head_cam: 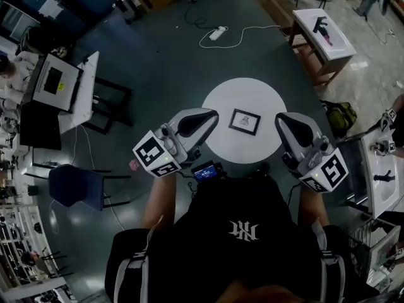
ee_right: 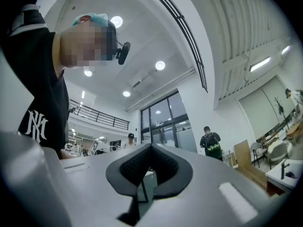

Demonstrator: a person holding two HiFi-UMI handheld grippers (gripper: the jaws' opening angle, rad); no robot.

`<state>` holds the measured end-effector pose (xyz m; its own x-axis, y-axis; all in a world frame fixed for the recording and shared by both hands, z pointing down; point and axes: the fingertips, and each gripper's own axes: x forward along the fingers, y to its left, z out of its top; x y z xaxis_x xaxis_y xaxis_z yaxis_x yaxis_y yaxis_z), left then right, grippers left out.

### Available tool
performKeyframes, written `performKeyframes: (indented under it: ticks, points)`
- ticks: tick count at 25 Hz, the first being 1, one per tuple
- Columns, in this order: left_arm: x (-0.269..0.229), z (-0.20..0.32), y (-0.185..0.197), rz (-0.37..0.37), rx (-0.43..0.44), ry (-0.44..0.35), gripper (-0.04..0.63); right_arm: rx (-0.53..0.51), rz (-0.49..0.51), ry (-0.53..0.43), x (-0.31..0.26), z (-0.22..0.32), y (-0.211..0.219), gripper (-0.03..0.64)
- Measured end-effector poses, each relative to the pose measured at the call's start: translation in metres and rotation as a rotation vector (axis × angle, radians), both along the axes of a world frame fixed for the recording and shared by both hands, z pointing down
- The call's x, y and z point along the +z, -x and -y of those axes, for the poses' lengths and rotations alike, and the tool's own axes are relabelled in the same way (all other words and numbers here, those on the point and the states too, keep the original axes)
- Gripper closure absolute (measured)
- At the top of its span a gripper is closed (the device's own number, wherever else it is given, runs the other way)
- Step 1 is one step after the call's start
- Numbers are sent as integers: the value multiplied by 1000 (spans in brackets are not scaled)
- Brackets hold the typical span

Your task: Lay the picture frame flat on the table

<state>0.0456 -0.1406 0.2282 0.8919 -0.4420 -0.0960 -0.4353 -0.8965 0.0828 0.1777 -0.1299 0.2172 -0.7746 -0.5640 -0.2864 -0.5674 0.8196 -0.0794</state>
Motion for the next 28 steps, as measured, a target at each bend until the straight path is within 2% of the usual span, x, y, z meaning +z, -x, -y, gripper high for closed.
performKeyframes:
  ticks: [4, 7, 9, 12, 16, 20, 23, 25, 28]
  points:
    - [-9, -34, 31, -18, 35, -59, 592, 29, 26, 25, -3, -44, 27, 617]
    - [7, -59, 72, 15, -42, -108, 594, 35, 161, 79, 3, -73, 32, 617]
    - [26, -74, 95, 24, -54, -88, 594, 81, 218, 92, 2, -91, 26, 617]
    - [46, -102, 116, -17, 16, -30, 592, 91, 197, 84, 1, -124, 40, 617]
    - [58, -119, 116, -55, 65, -17, 592, -2, 123, 119, 12, -148, 79, 618]
    - [64, -130, 100, -29, 74, -2, 592, -79, 18, 153, 22, -156, 108, 617]
    - [69, -163, 112, 15, 51, 18, 592, -112, -52, 167, 35, -187, 133, 617]
    - [65, -187, 120, 40, 19, 21, 592, -158, -28, 168, 29, -213, 140, 617]
    - [55, -231, 116, 59, -5, 16, 592, -238, 59, 163, 15, -256, 132, 617]
